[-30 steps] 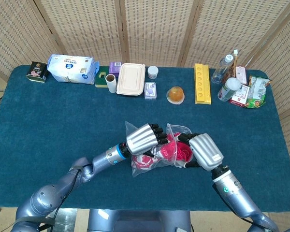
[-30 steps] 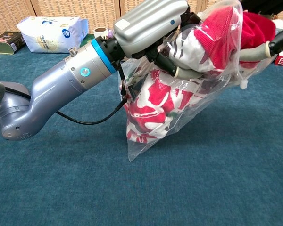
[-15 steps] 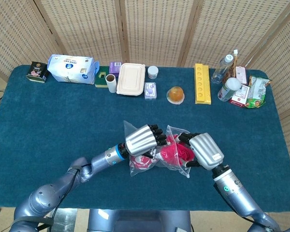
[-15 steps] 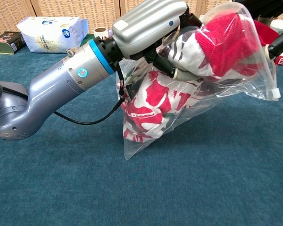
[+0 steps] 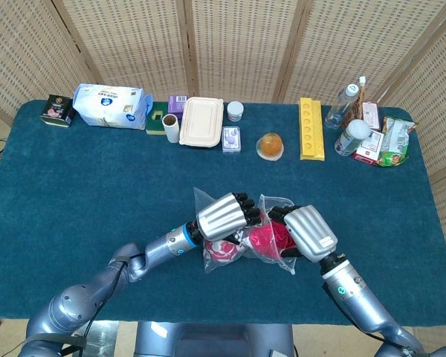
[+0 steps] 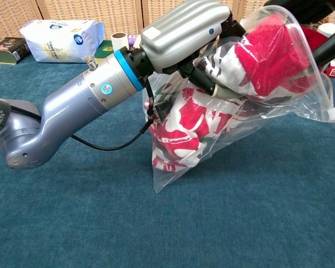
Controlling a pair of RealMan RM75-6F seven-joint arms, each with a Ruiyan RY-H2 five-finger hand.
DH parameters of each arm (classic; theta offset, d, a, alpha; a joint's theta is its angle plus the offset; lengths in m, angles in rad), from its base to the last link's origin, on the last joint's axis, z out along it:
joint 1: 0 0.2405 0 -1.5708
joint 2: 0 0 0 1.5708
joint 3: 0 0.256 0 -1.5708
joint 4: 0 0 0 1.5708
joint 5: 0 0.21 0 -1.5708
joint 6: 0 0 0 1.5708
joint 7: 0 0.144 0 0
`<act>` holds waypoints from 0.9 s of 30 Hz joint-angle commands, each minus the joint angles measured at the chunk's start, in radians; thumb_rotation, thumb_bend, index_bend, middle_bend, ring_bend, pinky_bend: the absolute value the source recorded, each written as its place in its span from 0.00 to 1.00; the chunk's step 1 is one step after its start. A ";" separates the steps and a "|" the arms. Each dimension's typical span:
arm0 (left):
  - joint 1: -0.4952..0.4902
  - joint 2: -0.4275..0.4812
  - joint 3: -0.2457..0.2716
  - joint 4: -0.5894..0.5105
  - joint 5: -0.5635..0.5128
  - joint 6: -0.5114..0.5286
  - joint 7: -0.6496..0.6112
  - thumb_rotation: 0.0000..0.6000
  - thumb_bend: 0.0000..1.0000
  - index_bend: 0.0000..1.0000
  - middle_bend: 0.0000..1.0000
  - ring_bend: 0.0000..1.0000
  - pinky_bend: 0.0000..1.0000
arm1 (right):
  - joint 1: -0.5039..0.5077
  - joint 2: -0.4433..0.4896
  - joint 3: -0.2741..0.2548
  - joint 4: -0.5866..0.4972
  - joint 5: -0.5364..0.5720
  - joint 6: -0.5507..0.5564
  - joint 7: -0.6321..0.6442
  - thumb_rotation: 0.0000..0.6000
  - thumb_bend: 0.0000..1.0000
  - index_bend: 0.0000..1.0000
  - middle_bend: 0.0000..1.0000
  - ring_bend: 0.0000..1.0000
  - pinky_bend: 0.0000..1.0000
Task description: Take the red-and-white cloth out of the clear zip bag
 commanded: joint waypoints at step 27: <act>0.042 0.106 -0.036 -0.239 -0.071 -0.120 0.042 1.00 0.06 0.22 0.39 0.29 0.38 | -0.025 -0.040 0.001 0.037 -0.003 0.062 0.045 1.00 0.31 0.73 0.59 0.70 0.63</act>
